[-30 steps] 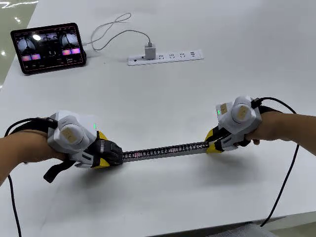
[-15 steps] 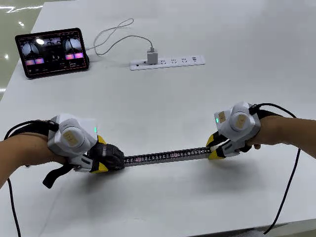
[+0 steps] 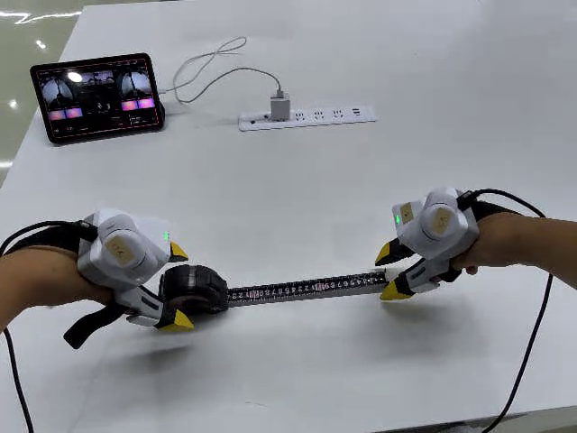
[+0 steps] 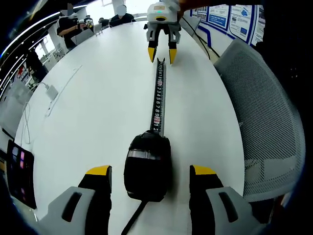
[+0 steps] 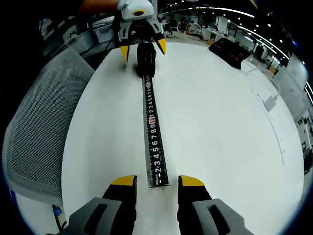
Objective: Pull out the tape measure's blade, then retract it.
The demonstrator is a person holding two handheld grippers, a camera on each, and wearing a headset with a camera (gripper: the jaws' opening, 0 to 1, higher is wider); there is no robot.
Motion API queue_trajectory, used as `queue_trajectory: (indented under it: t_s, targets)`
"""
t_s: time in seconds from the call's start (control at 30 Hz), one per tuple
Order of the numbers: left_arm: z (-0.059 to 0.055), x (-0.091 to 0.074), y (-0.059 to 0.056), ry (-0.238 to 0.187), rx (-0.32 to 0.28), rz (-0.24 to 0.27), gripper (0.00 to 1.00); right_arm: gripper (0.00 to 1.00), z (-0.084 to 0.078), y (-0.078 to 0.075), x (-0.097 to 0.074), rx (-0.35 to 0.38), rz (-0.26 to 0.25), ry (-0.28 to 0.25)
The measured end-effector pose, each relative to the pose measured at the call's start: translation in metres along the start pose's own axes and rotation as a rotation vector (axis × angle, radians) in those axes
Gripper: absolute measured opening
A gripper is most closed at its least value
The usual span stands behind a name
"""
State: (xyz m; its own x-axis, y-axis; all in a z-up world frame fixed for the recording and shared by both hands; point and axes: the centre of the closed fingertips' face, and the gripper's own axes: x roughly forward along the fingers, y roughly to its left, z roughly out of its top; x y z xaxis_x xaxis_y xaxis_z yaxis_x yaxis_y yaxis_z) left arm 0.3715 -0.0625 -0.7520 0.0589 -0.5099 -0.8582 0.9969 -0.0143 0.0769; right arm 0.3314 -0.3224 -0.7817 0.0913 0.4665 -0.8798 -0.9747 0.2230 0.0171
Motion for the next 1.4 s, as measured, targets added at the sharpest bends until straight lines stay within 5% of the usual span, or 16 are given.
queue_trajectory:
  t_s: [0.63, 0.73, 0.97, 1.17, 1.27, 1.4]
  targets:
    - [-0.011, -0.011, 0.001, -0.067, -0.200, 0.074, 0.87, 0.52, -0.001, -0.005, -0.028, 0.188, -0.141, -0.115]
    - [-0.003, -0.015, 0.004, -0.131, -0.251, 0.122, 0.86, 0.54, 0.001, -0.002, -0.034, 0.249, -0.153, -0.166]
    - [-0.004, -0.027, 0.005, -0.205, -0.373, 0.181, 0.91, 0.60, -0.005, 0.005, -0.050, 0.313, -0.226, -0.207]
    - [-0.017, -0.045, 0.013, -0.286, -0.573, 0.266, 0.95, 0.65, -0.009, 0.010, -0.067, 0.370, -0.301, -0.256]
    - [-0.019, -0.056, 0.019, -0.358, -0.603, 0.324, 0.99, 0.69, -0.011, 0.012, -0.074, 0.401, -0.331, -0.290]
    - [-0.034, -0.061, 0.015, -0.340, -0.629, 0.361, 0.99, 0.75, -0.017, 0.016, -0.077, 0.395, -0.360, -0.299]
